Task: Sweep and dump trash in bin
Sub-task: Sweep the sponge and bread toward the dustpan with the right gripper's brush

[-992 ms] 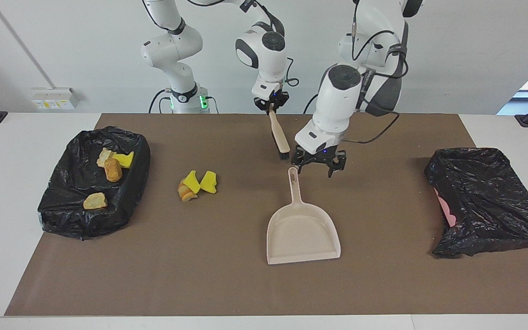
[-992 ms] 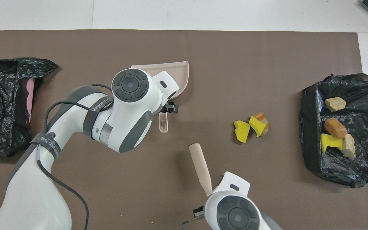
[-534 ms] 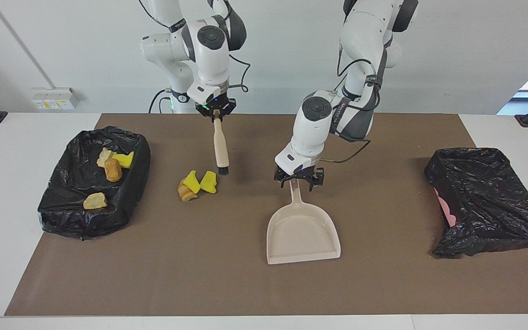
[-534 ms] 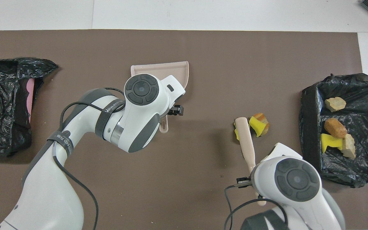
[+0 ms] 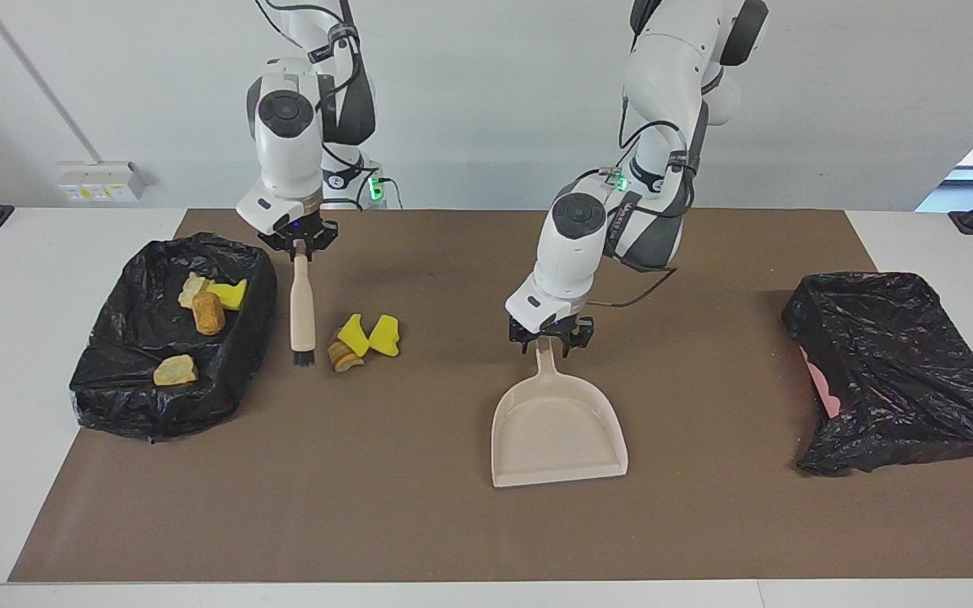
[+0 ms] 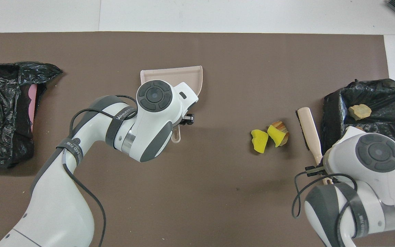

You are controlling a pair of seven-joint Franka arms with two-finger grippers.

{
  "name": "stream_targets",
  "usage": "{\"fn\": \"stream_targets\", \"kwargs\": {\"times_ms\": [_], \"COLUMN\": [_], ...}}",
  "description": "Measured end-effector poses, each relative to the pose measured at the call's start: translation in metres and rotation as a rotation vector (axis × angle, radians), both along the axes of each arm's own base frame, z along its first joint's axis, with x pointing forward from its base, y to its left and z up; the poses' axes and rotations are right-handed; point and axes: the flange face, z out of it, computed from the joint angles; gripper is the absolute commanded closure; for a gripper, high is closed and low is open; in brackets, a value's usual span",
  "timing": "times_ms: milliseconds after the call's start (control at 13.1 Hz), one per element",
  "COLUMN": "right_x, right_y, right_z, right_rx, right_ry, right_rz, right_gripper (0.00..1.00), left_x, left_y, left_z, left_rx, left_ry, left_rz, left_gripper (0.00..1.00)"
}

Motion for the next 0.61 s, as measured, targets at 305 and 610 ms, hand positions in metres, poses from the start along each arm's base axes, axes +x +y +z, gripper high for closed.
{"fn": "stream_targets", "kwargs": {"times_ms": [305, 610], "right_x": [0.001, 0.000], "right_y": [0.009, 0.022], "right_z": [-0.029, -0.040], "right_rx": [0.011, 0.017], "right_ry": [0.064, 0.088], "right_rz": [0.023, 0.044], "right_gripper": [1.00, 1.00], "left_x": [0.006, 0.004], "left_y": [0.003, 0.006], "left_z": [0.006, 0.031], "left_rx": [-0.007, 0.001], "left_ry": [-0.014, -0.019], "left_rz": [0.010, -0.050], "left_gripper": [0.88, 0.91]}}
